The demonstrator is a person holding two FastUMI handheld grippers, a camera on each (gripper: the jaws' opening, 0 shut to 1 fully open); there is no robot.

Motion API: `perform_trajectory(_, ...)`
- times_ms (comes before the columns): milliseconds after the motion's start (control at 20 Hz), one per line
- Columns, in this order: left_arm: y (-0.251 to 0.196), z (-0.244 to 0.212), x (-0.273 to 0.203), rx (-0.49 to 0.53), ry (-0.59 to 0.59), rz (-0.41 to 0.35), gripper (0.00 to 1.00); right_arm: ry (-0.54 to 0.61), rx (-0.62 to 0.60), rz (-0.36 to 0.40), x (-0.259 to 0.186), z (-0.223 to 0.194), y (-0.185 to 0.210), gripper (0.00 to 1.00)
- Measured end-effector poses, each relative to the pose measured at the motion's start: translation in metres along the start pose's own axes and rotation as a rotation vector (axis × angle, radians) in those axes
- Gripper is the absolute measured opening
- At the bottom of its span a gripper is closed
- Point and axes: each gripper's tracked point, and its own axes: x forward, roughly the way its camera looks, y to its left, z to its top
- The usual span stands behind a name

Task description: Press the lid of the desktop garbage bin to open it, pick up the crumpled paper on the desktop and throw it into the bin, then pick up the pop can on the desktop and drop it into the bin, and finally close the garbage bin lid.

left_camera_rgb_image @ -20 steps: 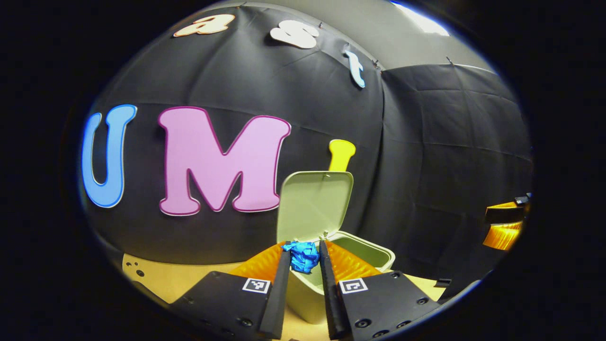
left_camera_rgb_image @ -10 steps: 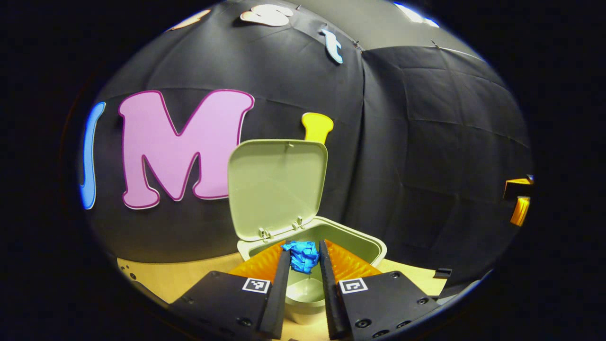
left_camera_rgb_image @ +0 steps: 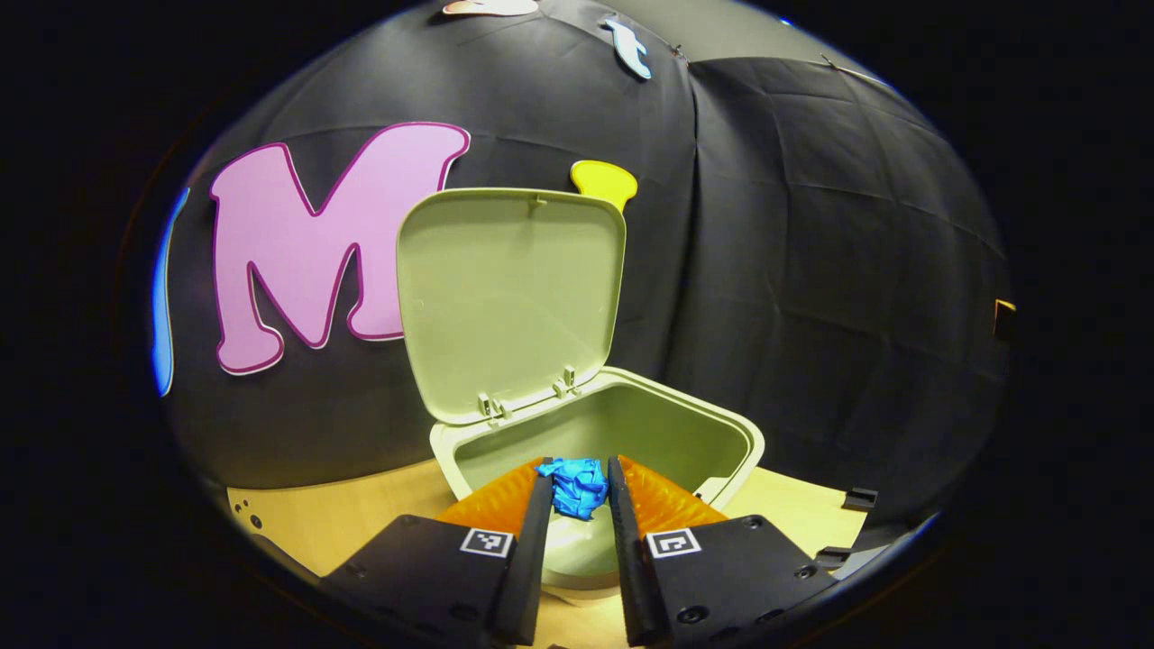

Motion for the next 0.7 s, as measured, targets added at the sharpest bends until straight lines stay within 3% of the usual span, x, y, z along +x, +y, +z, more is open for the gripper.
perform_trajectory(450, -0.0045, -0.011, 0.0057, 0.015, 0.047, -0.017, 0.46, 0.007, 0.018, -0.033, -0.004, -0.0045, -0.0105, 0.8)
perform_trajectory(500, -0.0059, -0.0119, 0.0064, 0.014, 0.049, -0.022, 0.42, 0.008, 0.021, -0.031, -0.0045, -0.005, -0.0103, 0.8)
perform_trajectory(700, -0.0091, -0.0095, 0.0038, 0.001, 0.041, -0.037, 0.65, 0.005, 0.03, -0.015, -0.0037, -0.0053, -0.0056, 0.8)
